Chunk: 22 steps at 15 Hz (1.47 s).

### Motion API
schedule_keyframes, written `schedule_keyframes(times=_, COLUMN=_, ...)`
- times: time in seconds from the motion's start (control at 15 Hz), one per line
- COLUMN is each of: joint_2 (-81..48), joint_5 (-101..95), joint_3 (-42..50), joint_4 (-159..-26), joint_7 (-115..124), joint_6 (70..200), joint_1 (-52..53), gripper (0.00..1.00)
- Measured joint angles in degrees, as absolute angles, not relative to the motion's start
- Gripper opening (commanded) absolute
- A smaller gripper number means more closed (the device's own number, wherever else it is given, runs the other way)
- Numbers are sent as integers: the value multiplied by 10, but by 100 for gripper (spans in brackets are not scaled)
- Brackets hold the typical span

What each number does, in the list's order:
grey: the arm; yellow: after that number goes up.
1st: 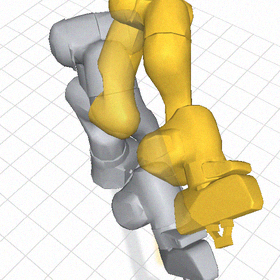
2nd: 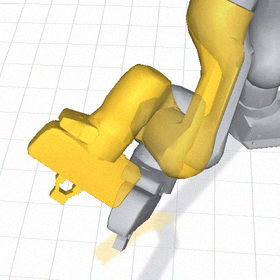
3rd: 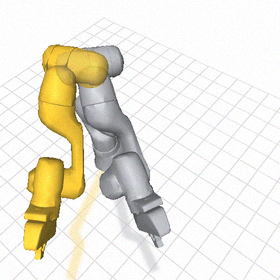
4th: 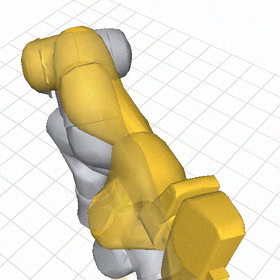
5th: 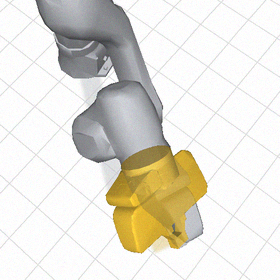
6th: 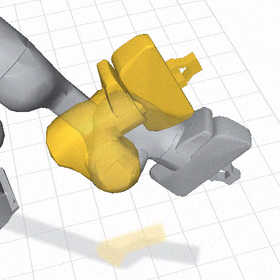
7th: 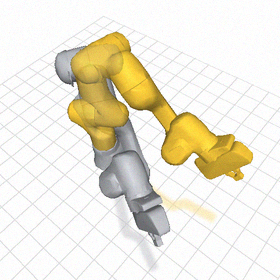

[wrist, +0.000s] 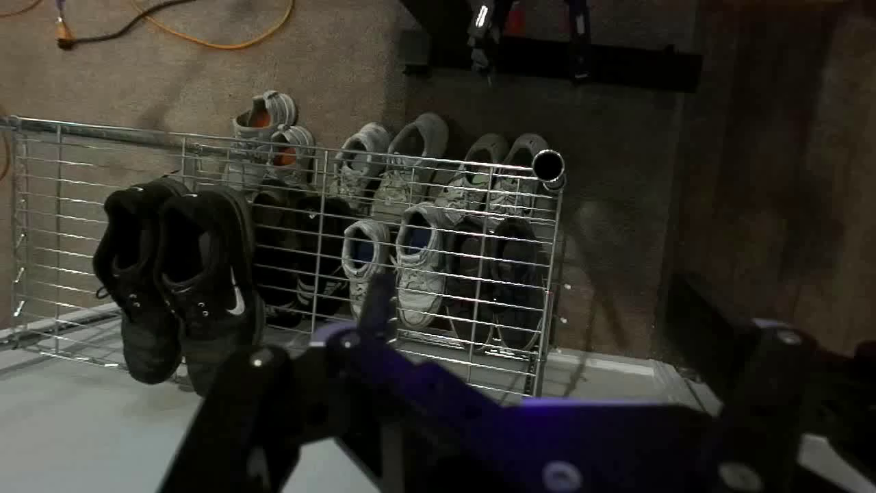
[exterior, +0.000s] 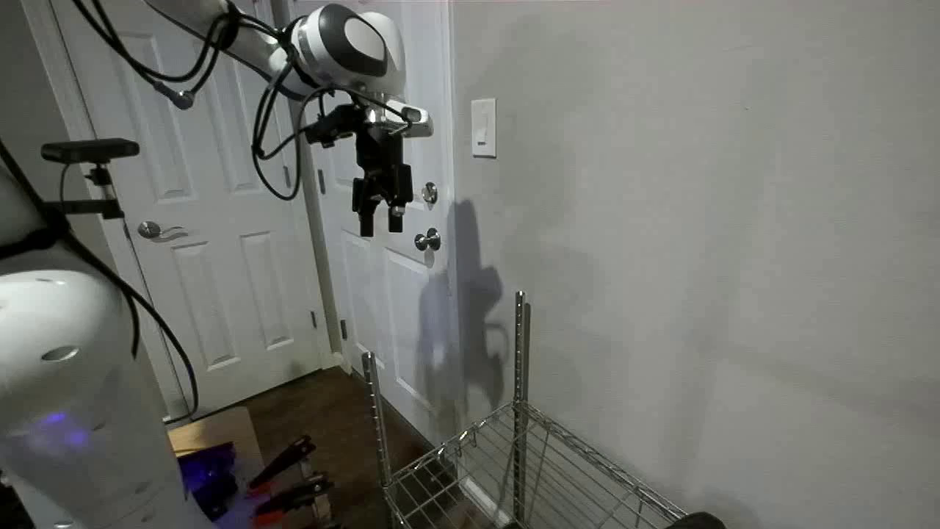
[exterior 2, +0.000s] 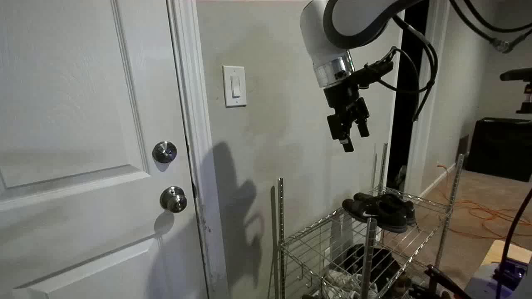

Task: Flip the light switch on the wall

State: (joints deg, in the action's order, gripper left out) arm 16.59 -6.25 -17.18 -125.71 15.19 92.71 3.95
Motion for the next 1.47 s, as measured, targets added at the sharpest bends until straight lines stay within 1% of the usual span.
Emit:
schedule_keyframes(times=0.87, joint_2=149, joint_5=-62, joint_3=-159, joint_4=-1248, joint_7=152, joint_6=943, joint_1=50, gripper=100)
schedule_keyframes(times=1.13, joint_2=108, joint_5=-62, joint_3=-158, joint_4=-1219, joint_7=174, joint_6=1026, joint_1=59, gripper=100)
schedule_keyframes(times=1.47, joint_2=81, joint_5=-62, joint_3=-153, joint_4=-1207, joint_7=206, joint_6=1199, joint_1=69, gripper=100)
